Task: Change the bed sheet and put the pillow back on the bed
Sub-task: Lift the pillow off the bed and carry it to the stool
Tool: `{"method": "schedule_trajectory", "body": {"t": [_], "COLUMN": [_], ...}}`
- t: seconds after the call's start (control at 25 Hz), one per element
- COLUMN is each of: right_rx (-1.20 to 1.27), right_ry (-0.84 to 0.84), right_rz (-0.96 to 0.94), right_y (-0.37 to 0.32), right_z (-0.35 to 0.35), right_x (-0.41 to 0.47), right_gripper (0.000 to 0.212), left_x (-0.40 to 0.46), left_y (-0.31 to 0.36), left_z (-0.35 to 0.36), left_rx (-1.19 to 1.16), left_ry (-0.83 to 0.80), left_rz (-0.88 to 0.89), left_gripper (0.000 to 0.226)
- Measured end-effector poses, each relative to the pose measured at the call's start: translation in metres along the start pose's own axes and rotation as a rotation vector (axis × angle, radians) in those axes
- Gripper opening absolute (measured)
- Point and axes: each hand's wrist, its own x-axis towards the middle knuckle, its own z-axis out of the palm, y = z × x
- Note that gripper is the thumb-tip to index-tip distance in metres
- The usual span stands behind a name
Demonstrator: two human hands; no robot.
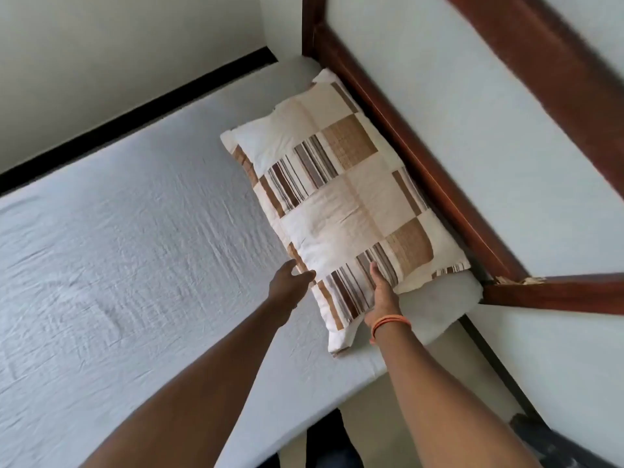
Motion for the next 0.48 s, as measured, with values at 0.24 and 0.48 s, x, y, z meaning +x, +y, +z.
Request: {"method": "schedule_trajectory", "body": {"t": [0.24, 0.48], "right_rx": [0.022, 0.087], "right_ry": [-0.200, -0.607], "right_rz": [-0.074, -0.180], "right_y": [-0.045, -0.104], "right_z": [-0.006, -0.021], "right_x": [-0.014, -0.136], "right_gripper": [0.073, 0.040], "left_x": [0.021, -0.005], "left_y": [0.006, 0.064], "left_z": [0.027, -0.028], "left_rx": [-0.057, -0.583], "left_ry": [0.053, -0.105], "left_rz": [-0.097, -0.148], "left_gripper": [0.065, 0.085]}}
